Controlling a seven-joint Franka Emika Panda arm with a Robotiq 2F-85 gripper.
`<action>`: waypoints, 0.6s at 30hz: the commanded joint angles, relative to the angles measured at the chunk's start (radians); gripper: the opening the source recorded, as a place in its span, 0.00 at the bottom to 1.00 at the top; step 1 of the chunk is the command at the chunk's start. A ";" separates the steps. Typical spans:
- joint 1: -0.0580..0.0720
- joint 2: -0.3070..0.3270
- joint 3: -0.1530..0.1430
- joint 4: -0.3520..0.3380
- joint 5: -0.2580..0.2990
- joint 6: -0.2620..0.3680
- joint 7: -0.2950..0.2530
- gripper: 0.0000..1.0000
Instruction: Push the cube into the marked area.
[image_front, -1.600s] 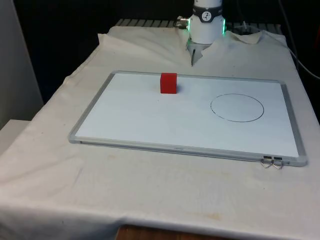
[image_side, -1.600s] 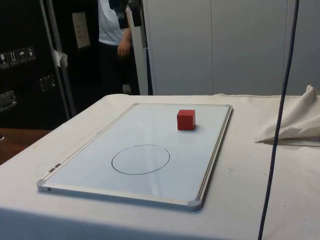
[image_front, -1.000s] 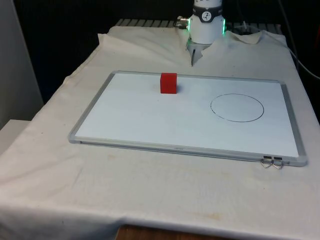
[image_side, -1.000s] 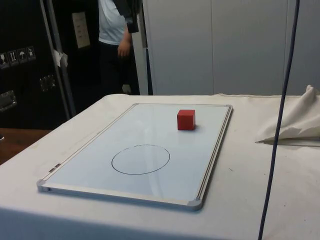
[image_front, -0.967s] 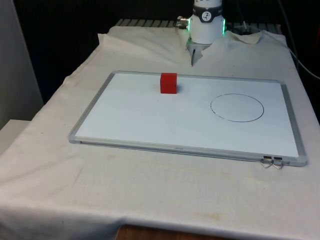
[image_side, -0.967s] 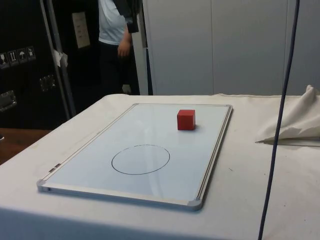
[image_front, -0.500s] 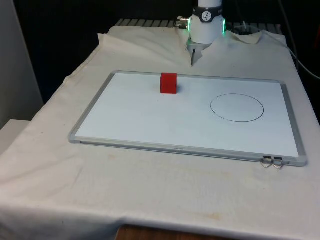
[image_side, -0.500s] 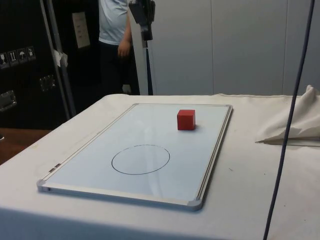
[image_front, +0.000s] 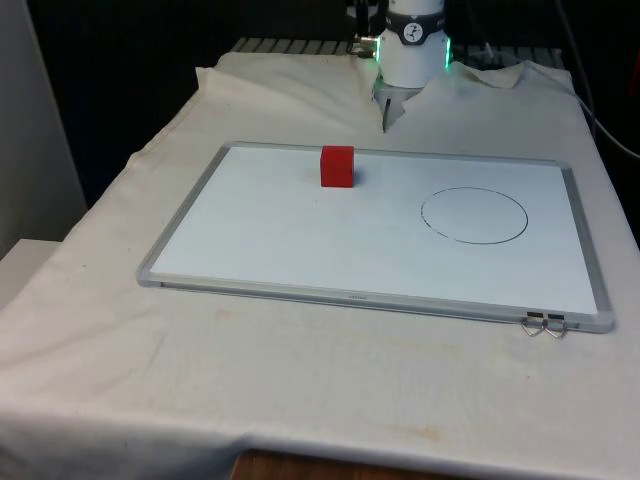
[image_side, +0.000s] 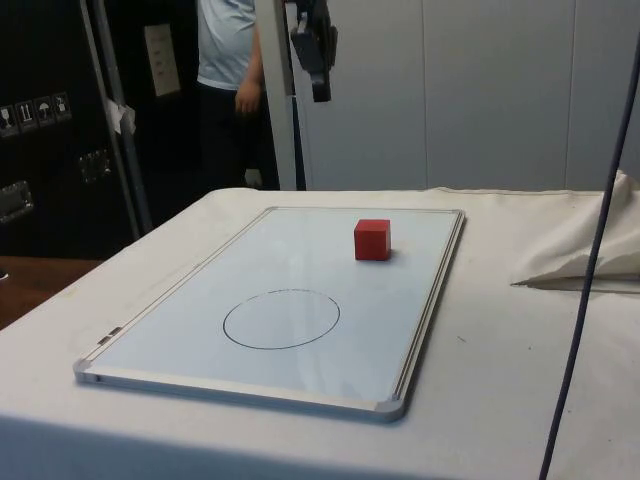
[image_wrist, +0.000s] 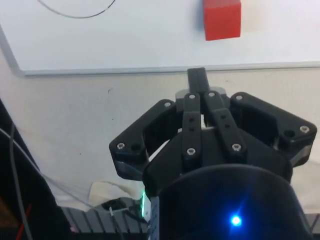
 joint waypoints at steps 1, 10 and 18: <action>-0.004 -0.012 -0.008 -0.029 -0.001 0.032 -0.015 0.00; -0.008 -0.033 -0.055 -0.120 0.001 0.119 -0.073 0.00; -0.013 -0.041 -0.099 -0.195 0.005 0.195 -0.130 0.00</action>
